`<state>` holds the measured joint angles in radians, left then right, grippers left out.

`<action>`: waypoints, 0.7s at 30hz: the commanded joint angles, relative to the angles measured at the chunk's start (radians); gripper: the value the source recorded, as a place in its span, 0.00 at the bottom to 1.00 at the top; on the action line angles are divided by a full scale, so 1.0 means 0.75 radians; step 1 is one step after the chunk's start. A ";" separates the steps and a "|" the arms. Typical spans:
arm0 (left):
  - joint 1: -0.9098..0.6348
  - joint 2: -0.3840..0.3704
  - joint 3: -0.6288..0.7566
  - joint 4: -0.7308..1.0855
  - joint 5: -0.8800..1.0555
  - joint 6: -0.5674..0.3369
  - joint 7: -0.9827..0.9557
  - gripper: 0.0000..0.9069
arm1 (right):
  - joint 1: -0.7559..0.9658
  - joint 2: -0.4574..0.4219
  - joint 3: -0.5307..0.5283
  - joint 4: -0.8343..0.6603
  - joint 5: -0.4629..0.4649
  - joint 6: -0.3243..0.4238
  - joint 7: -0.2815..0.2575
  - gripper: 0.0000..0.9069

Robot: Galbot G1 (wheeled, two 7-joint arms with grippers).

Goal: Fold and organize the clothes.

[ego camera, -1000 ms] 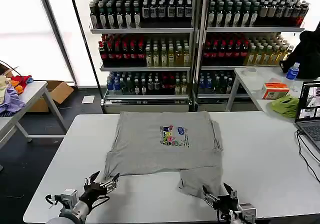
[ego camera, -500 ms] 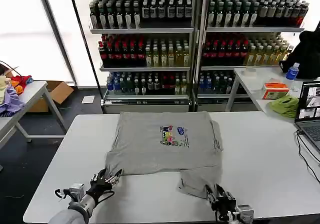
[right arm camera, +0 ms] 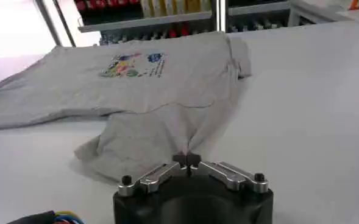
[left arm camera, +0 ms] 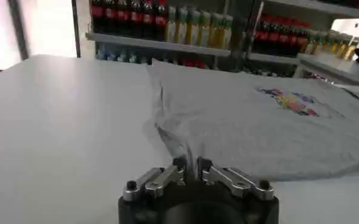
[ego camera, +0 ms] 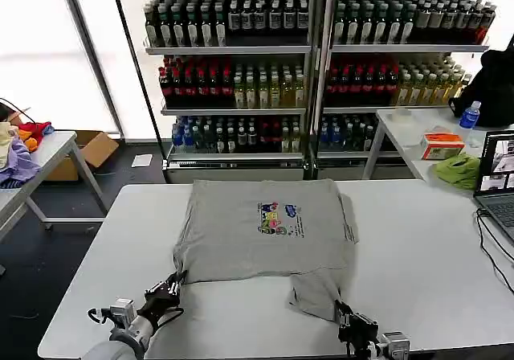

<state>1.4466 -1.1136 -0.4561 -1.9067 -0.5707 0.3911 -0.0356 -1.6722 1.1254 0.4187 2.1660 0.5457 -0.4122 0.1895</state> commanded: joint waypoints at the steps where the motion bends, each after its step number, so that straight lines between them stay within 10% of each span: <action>1: 0.070 -0.021 -0.035 -0.061 -0.001 -0.005 -0.004 0.01 | -0.033 -0.001 0.025 0.029 0.052 0.049 -0.028 0.00; 21: 0.506 0.069 -0.206 -0.553 -0.004 0.202 -0.075 0.01 | -0.613 -0.072 0.179 0.301 -0.089 0.195 -0.215 0.00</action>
<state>1.6566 -1.0962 -0.5583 -2.1326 -0.5715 0.4784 -0.0815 -1.9891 1.0835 0.5187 2.3407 0.5206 -0.3058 0.0769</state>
